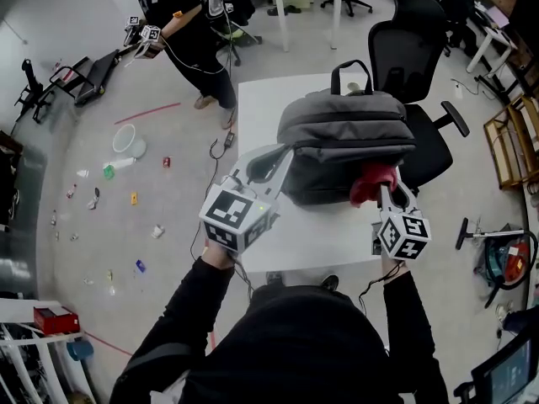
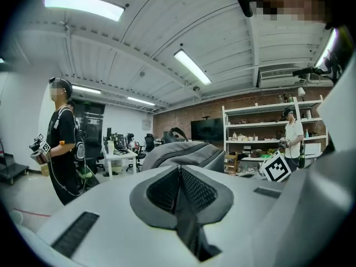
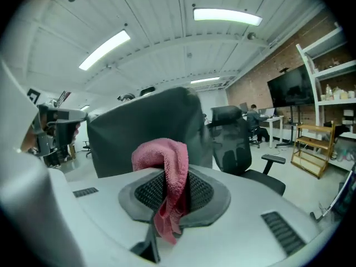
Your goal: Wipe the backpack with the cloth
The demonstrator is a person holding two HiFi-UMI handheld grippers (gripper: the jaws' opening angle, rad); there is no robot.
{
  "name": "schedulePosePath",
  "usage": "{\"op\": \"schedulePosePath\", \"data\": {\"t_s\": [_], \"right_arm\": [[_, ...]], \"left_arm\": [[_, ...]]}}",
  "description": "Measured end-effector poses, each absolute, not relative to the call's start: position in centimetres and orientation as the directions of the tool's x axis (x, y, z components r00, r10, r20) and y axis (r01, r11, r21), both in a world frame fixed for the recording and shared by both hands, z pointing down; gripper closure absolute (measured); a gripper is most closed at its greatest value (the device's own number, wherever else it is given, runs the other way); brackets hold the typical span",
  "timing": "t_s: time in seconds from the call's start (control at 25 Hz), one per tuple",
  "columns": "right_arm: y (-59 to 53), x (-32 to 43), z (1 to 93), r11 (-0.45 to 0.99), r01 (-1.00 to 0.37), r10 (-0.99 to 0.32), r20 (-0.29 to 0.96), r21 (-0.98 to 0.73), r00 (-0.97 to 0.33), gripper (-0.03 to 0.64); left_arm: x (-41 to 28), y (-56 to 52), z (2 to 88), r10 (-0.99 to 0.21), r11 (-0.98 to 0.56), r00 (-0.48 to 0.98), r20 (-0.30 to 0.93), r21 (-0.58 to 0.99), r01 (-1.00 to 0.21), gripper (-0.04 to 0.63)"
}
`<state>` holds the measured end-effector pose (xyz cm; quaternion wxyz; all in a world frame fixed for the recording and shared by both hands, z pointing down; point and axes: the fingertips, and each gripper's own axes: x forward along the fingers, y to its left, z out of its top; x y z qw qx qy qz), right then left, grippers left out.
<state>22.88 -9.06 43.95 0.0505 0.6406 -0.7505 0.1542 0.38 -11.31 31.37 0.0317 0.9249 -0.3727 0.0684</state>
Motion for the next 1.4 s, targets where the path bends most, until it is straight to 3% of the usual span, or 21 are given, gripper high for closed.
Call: {"op": "schedulePosePath", "data": {"t_s": [0.16,0.32,0.72,1.16,1.4], "right_arm": [[-8.7,30.3,43.6,0.002,-0.979,-0.966,0.253,-0.204,-0.055,0.551],[-9.7,31.9,46.0,0.020,-0.977,-0.948,0.305,-0.212,-0.085,0.551],[-10.4,18.2,53.3,0.138,-0.936,-0.860,0.429,-0.324,-0.275,0.551],[-10.2,-5.7,53.1,0.514,-0.814,-0.679,0.451,-0.271,-0.579,0.551],[-11.3,-3.0,55.0,0.398,-0.857,-0.725,0.461,-0.327,-0.512,0.551]], "left_arm": [[0.6,-11.5,31.5,-0.715,-0.690,0.684,0.145,0.011,-0.724,0.566],[1.2,-11.5,31.7,-0.737,-0.667,0.661,0.142,0.009,-0.745,0.566],[0.6,-10.9,31.8,-0.693,-0.713,0.699,0.176,-0.025,-0.701,0.565],[0.2,-11.0,32.0,-0.564,-0.823,0.805,0.182,-0.044,-0.566,0.565],[0.0,-11.0,32.2,-0.524,-0.849,0.834,0.174,-0.028,-0.528,0.565]]}}
